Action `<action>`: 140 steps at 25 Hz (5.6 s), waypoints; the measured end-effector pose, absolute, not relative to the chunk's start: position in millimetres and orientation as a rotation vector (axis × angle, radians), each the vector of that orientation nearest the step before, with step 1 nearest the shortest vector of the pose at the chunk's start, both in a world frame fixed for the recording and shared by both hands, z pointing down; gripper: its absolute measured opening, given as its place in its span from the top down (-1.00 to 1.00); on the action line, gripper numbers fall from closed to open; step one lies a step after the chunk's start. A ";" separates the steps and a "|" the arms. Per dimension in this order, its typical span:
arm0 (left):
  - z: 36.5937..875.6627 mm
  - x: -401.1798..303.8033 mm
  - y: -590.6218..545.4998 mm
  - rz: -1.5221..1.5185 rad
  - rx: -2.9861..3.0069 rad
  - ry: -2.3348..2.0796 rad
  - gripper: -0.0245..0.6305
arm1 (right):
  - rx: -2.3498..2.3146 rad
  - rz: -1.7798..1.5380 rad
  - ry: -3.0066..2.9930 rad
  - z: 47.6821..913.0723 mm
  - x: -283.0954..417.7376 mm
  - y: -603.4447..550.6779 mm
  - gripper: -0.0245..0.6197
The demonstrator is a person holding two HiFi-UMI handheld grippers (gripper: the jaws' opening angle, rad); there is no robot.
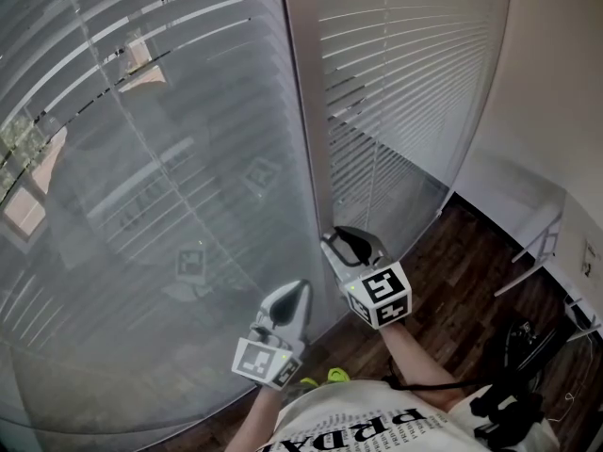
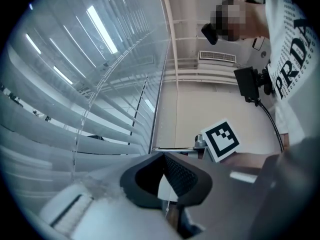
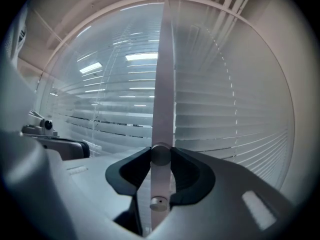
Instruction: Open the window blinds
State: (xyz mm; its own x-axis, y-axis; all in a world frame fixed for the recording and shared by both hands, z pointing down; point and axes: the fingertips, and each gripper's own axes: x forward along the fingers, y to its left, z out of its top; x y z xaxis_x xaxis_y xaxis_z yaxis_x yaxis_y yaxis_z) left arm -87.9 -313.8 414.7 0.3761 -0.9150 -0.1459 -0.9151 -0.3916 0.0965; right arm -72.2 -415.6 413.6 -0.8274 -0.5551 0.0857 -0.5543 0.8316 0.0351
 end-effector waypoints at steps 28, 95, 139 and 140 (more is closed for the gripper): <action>416.0 -92.0 -311.9 0.282 -2.605 1.758 0.95 | 0.755 -1.153 -2.264 416.0 -82.0 -403.7 0.52; 421.1 -80.8 -310.3 0.280 -2.657 1.743 0.95 | 0.875 0.308 -3.094 410.0 -68.9 -417.2 0.52; 421.8 -83.2 -324.6 0.265 -2.659 1.745 0.95 | 0.821 -0.655 -2.765 408.4 -76.6 -406.2 0.52; 422.0 -82.6 -324.4 0.265 -2.662 1.744 0.95 | 0.824 -0.638 -2.775 408.1 -76.5 -406.3 0.52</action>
